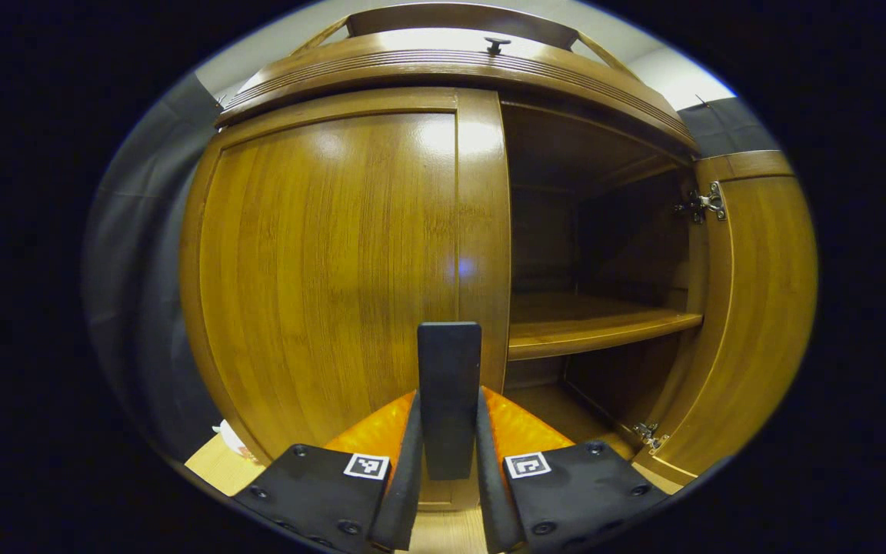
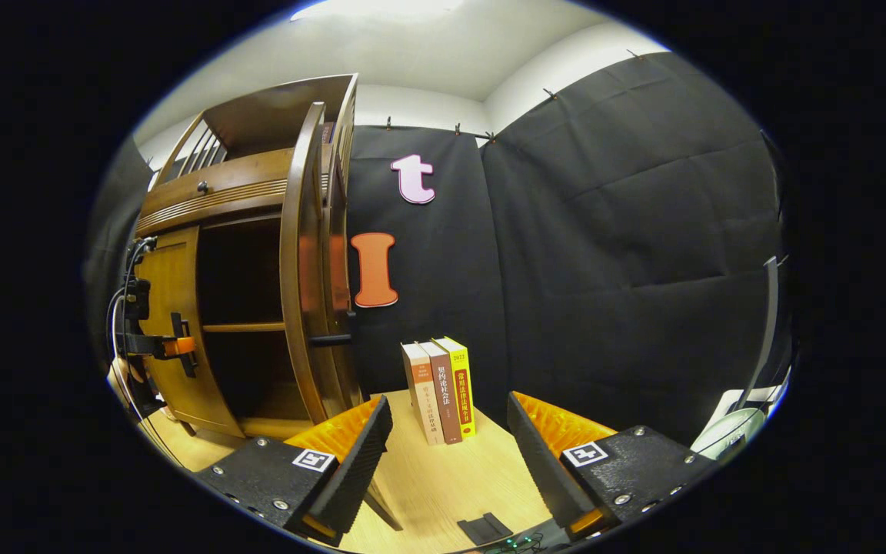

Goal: Open the right door of the double-door shoe cabinet with the right hand, and open the left door with the left hand.

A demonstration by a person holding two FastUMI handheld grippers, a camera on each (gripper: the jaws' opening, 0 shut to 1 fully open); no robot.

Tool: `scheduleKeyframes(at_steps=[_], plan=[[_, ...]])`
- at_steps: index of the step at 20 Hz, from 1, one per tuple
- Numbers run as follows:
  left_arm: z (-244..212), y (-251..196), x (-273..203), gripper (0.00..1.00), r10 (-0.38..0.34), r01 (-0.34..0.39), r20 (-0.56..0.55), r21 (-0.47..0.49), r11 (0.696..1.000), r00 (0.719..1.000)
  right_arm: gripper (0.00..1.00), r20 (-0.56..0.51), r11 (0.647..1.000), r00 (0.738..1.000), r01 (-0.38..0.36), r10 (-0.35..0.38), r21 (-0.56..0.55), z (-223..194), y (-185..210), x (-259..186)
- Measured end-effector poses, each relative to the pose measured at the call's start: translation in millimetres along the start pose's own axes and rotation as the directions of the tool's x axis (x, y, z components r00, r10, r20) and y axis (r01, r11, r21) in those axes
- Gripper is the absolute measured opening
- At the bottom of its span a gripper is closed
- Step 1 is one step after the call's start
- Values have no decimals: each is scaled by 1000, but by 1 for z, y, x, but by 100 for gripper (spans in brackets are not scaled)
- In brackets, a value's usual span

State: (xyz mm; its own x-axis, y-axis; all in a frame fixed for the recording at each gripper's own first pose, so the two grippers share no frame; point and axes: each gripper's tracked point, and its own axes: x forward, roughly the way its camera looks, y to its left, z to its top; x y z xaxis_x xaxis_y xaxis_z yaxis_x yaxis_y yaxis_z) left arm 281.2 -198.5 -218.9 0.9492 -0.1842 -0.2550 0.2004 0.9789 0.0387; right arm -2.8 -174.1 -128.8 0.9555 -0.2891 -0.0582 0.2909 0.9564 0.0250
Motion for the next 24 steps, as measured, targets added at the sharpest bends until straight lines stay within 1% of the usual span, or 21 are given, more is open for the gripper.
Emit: scheduleKeyframes(at_steps=[1,2,3,5,7,8,9,11,12,13,15,16,20,21,23,24], plan=[[1,0,-2,42,-4,4,0,-6,1000,1000,92,4,1000,1000,0,0,1,2,-1,-2],[0,0,-4,41,-5,5,-2,-16,1000,1000,98,5,1000,1000,-1,1,1,2,0,-4],[0,-1,-8,37,-8,8,-1,-16,1000,1000,98,4,1000,1000,-5,5,2,2,1,-8],[-3,2,-20,35,-30,30,0,1,1000,1000,98,0,1000,1000,-11,11,1,3,6,-12],[1,2,-35,30,-46,46,0,-36,998,999,98,5,1000,1000,-14,15,-3,7,11,-17],[0,2,-41,33,-49,49,-6,-56,997,999,98,5,1000,1000,-17,17,-7,8,15,-20],[-1,3,-46,30,-54,53,-15,-55,997,998,98,5,1000,1000,-21,21,-13,2,24,-30],[-2,6,-58,30,-67,66,-22,-38,997,997,98,11,999,999,-36,37,-26,8,35,-36],[-2,8,-69,37,-74,74,-22,-33,997,997,98,18,999,999,-44,44,-31,11,40,-41],[-3,11,-77,34,-82,81,-22,-37,996,996,98,23,998,998,-50,51,-33,14,46,-44],[-3,17,-94,34,-98,97,-25,-51,994,995,98,28,997,997,-65,65,-33,18,56,-50],[-5,21,-102,30,-109,107,-25,-50,993,994,98,30,997,997,-76,77,-33,19,63,-53],[-7,35,-131,30,-124,123,-24,-34,992,992,97,24,992,992,-122,123,-32,19,88,-59],[-7,40,-138,34,-122,121,-22,-28,992,992,97,22,990,990,-137,138,-30,19,94,-60],[-7,50,-154,32,-113,113,-19,-19,993,993,98,23,986,986,-163,164,-32,20,107,-63],[-8,56,-160,30,-109,108,-17,-18,994,994,92,25,984,984,-176,177,-33,21,114,-63]])
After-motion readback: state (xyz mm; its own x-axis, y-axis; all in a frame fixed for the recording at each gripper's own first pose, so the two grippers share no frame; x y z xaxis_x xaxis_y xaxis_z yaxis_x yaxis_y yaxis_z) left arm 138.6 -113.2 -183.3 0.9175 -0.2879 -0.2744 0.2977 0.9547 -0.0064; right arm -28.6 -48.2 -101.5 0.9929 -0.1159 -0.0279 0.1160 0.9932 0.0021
